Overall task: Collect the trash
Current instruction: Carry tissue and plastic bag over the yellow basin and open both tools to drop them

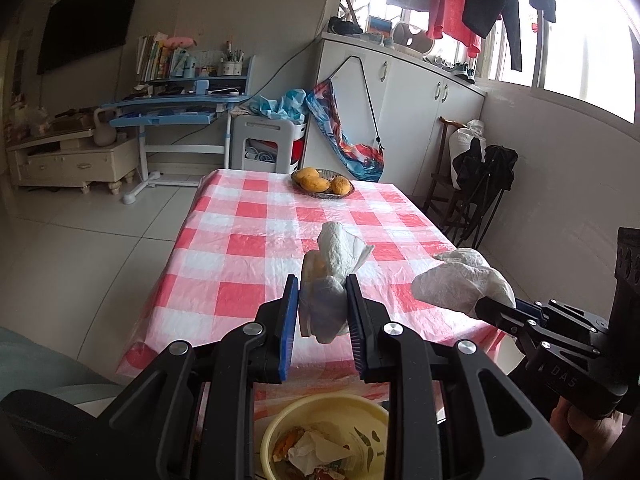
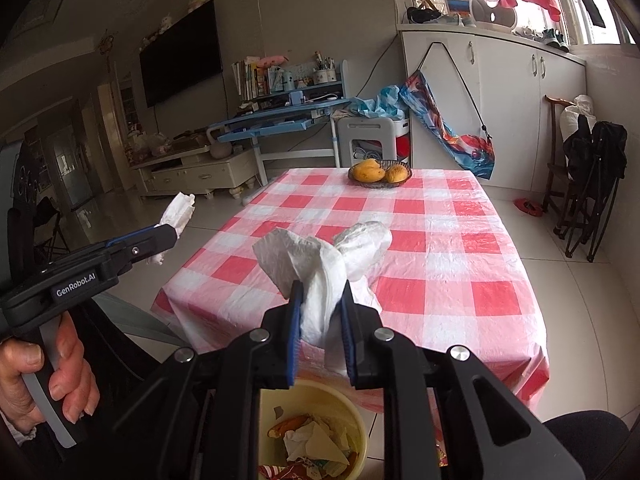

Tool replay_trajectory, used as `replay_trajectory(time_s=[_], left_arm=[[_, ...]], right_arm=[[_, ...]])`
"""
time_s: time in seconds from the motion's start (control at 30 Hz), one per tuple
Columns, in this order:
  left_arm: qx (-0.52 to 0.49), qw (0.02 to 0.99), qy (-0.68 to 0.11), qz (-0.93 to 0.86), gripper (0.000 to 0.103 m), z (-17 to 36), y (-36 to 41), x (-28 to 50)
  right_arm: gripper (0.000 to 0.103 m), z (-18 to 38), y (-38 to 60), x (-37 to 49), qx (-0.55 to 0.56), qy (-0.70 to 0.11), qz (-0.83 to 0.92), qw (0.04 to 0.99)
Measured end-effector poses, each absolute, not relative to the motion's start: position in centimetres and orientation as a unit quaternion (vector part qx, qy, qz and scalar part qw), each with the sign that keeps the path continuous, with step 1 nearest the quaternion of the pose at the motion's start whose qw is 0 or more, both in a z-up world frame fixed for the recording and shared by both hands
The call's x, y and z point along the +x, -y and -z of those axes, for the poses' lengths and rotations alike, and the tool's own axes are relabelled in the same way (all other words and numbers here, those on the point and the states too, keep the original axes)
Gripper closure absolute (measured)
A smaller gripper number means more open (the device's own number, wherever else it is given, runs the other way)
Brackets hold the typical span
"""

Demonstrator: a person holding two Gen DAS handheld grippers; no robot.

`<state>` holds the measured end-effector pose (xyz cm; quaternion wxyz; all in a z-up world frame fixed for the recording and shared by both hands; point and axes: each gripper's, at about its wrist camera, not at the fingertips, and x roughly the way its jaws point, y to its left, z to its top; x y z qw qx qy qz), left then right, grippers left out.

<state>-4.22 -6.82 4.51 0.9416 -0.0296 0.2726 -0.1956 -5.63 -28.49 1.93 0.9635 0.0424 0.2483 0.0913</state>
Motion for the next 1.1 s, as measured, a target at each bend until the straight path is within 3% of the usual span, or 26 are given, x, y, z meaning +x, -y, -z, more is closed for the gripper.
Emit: replay_trajectory(time_s=[0.73, 1.1], left_arm=[[-0.030, 0.941, -0.269, 0.205, 0.080, -4.4, 6.5, -5.9], [-0.027, 0.940, -0.272, 0.205, 0.080, -3.9, 6.6, -6.4]], right_arm=[[0.083, -0.5, 25.8, -7.4, 0.016, -0.279, -0.107, 0.954], [0.083, 1.6, 24.6, -6.7, -0.004, -0.341, -0.111, 0.934]])
